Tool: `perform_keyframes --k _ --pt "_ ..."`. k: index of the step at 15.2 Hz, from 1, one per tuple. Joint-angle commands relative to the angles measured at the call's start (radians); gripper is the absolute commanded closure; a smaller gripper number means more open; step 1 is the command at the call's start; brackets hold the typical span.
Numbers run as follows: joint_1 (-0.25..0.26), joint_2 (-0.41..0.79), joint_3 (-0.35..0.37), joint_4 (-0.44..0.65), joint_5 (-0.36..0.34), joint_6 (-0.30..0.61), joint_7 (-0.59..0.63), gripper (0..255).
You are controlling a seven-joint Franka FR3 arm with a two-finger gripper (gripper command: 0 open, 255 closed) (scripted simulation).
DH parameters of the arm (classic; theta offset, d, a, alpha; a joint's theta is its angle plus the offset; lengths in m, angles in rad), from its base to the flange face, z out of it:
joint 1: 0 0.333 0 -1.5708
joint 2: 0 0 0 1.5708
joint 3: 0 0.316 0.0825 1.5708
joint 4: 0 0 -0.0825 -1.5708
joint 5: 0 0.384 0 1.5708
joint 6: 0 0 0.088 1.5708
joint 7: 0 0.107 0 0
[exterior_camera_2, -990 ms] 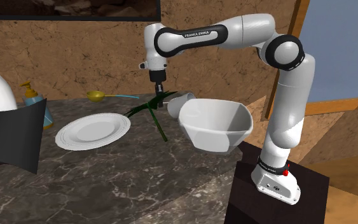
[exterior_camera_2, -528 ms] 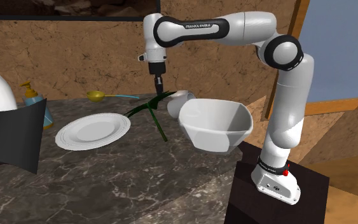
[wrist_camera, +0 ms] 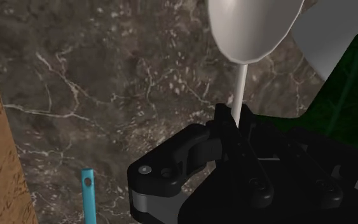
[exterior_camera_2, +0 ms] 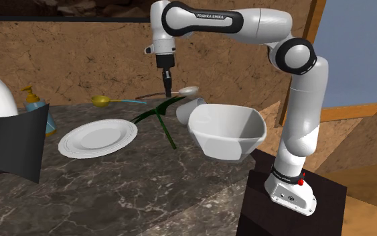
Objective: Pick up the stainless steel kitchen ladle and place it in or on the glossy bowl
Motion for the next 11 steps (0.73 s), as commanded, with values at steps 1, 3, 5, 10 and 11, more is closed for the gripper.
perform_keyframes --k 1,3,5,10,11 --pt "0.002 0.017 0.001 0.050 -0.004 -0.034 0.005 255" --pt "0.004 0.029 0.002 0.095 -0.006 -0.066 0.010 255" --pt "0.007 0.044 0.004 0.142 -0.010 -0.099 0.015 255" --pt "0.016 0.091 0.007 0.278 -0.020 -0.188 0.028 255" --pt "0.018 0.103 0.008 0.309 -0.023 -0.208 0.031 255"
